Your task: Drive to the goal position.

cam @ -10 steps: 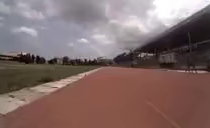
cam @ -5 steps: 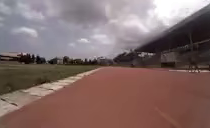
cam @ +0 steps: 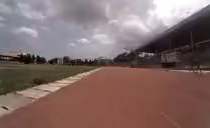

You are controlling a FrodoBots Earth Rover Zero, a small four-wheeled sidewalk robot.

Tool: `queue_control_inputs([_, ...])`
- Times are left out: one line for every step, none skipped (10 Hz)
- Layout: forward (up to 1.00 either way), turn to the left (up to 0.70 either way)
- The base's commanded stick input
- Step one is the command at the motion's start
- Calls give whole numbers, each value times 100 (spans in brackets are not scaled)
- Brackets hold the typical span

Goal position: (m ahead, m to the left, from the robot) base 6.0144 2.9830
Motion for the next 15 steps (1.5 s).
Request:
queue_control_inputs([45,0])
queue_control_inputs([45,0])
queue_control_inputs([45,0])
queue_control_inputs([45,0])
queue_control_inputs([45,0])
queue_control_inputs([45,0])
queue_control_inputs([45,0])
queue_control_inputs([45,0])
queue_control_inputs([45,0])
queue_control_inputs([45,0])
queue_control_inputs([45,0])
queue_control_inputs([45,0])
queue_control_inputs([45,0])
queue_control_inputs([45,0])
queue_control_inputs([45,0])
